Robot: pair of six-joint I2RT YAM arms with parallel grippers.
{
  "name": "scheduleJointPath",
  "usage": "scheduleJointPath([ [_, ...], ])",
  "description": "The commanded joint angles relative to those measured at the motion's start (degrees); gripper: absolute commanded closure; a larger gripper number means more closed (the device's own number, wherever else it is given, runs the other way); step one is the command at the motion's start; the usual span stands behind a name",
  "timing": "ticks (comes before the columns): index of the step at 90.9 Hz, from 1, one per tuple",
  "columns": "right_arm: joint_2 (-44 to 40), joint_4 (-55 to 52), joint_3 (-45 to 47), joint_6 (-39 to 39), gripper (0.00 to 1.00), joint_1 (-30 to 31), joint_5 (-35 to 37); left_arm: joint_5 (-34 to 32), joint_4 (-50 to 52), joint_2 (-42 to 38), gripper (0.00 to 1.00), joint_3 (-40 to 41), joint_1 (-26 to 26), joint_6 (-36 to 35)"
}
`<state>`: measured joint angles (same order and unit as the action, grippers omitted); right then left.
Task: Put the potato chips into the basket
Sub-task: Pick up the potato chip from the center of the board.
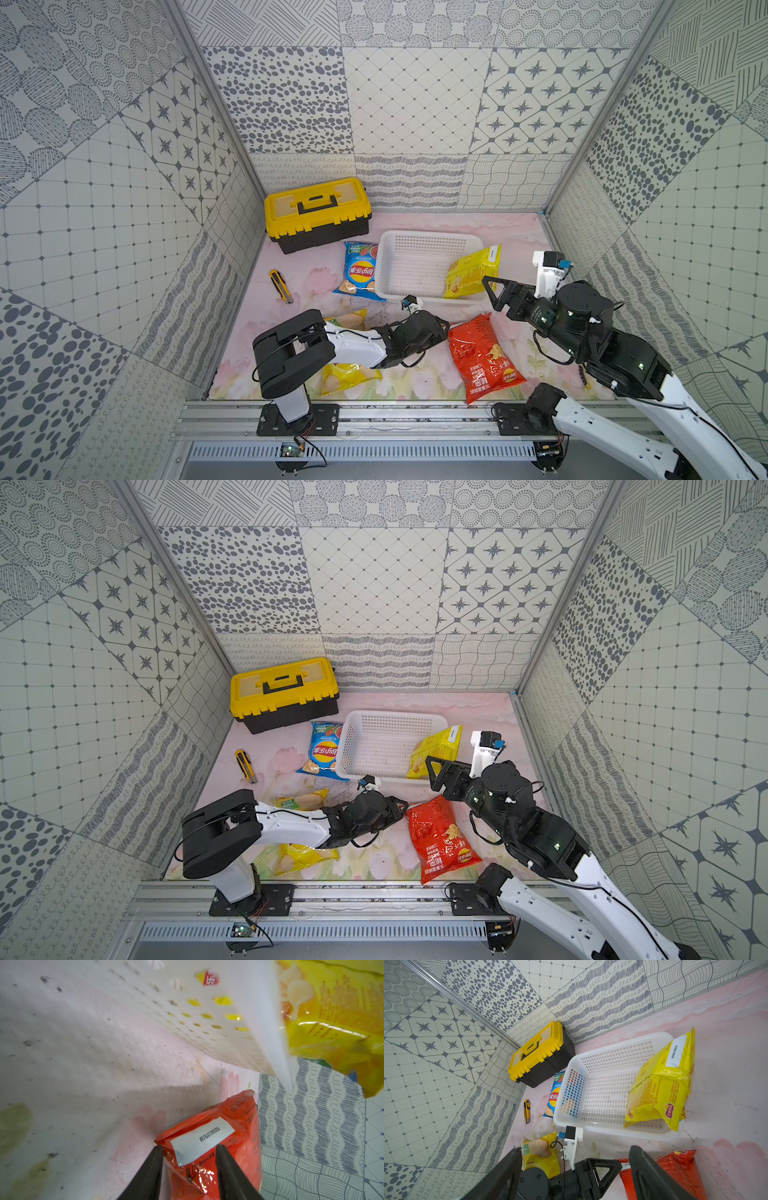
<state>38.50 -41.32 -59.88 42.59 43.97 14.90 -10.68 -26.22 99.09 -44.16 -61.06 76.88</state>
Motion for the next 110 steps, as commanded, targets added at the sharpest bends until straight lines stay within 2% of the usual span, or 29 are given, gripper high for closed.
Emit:
scheduleJointPath([
  [1, -0.48, 1.77, 0.12, -0.92, 0.15, -0.14, 0.75, 0.44, -2.84, 1.04, 0.57, -0.77, 0.05, 1.12],
  [14, -0.52, 1.72, 0.03, -0.87, 0.15, -0.13, 0.71, 0.74, -2.79, 1.84, 0.58, -0.58, -0.46, 2.36],
  [37, -0.72, 1.77, 0.39, -0.83, 0.15, -0.16, 0.69, -0.26, -3.06, 2.63, 0.48, 0.26, -1.48, 3.79],
  [73, -1.32, 1.77, 1.25, -0.69, 0.15, -0.16, -0.84, -3.78, -8.10, 6.73, 0.55, -0.65, -1.91, 7.40],
  [88, -2.14, 1.70, 2.08, -0.53, 0.15, -0.18, -1.78, -5.03, -9.12, 7.76, 0.67, -2.13, -2.15, 7.52],
  [96, -2.37, 1.57, 2.07, -0.73, 0.15, -0.19, -2.09, -5.36, -9.53, 7.87, 0.79, -2.05, -2.31, 8.21],
  [106, -2.61, 1.42, 2.08, -0.86, 0.15, -0.16, -2.05, -5.62, -10.30, 7.58, 1.00, -0.95, -2.49, 9.49],
  [110, -2.72, 1.42, 2.09, -0.86, 0.15, -0.17, -2.05, -5.67, -10.24, 7.17, 1.00, -0.38, -2.53, 9.98],
])
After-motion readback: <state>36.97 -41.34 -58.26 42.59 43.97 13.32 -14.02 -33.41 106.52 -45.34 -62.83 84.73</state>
